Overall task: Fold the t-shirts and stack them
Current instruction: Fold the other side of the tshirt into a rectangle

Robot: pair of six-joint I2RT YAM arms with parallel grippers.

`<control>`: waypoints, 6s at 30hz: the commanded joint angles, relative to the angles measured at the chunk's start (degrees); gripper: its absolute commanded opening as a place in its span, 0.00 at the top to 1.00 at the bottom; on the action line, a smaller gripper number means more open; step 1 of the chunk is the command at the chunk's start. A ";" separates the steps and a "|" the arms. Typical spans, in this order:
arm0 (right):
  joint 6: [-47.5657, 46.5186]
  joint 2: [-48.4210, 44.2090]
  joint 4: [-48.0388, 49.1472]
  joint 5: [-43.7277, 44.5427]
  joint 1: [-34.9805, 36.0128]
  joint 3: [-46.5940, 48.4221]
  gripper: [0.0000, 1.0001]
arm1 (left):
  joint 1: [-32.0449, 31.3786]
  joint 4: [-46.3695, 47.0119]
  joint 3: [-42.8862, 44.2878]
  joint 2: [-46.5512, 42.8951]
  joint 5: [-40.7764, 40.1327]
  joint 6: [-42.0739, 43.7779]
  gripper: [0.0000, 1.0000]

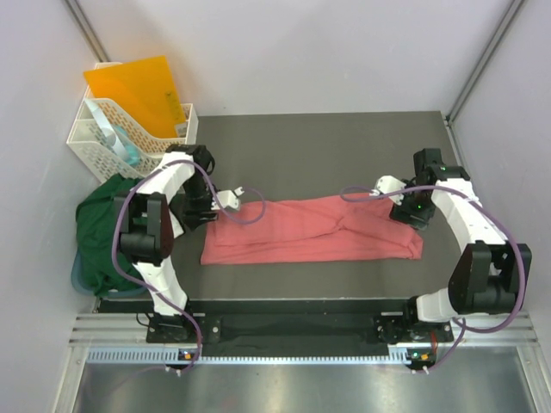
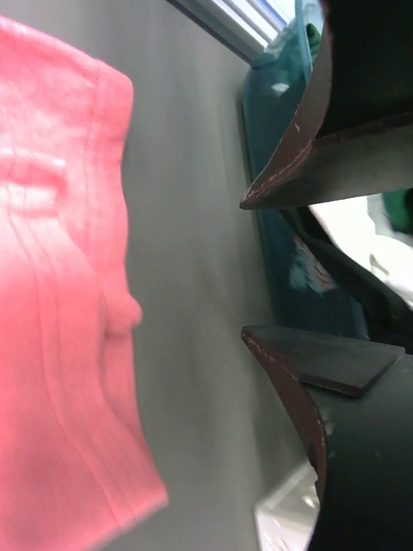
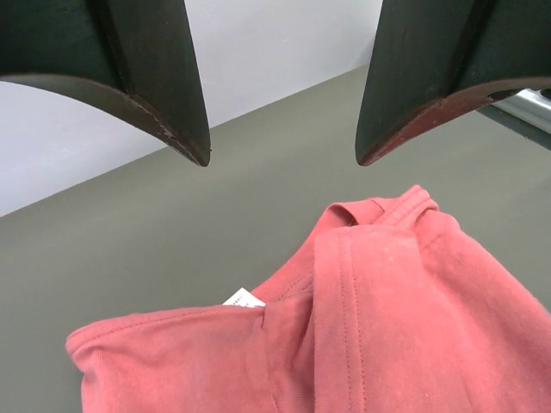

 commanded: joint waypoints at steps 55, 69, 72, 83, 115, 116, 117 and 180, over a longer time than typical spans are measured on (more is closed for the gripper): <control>4.20 4.15 5.09 -0.91 2.51 4.92 0.38 | -12.26 19.11 -21.83 -14.12 8.20 -2.06 0.49; 4.99 6.62 5.18 -1.35 2.51 7.55 0.40 | -12.53 22.09 -23.41 -11.31 7.15 -3.82 0.54; 4.99 7.05 5.27 -1.35 2.51 7.73 0.40 | -12.70 22.88 -23.77 -10.61 6.98 -4.17 0.55; 4.64 7.50 4.22 -1.70 2.51 7.55 0.43 | -13.32 23.50 -23.15 -8.50 6.36 -5.58 0.95; 4.55 19.01 -3.78 -9.96 -3.55 5.53 0.49 | -14.20 22.18 -20.60 -8.59 5.13 -5.84 1.00; 4.55 19.27 -4.22 -10.05 -3.55 5.62 0.50 | -14.11 22.18 -20.43 -8.59 5.04 -5.84 1.00; 4.55 19.45 -4.22 -10.05 -3.55 5.62 0.51 | -14.20 22.18 -20.43 -8.59 4.96 -5.76 1.00; 14.83 18.04 33.12 8.40 3.21 20.12 1.00 | -11.56 61.99 -7.86 -5.78 -25.01 -8.13 1.00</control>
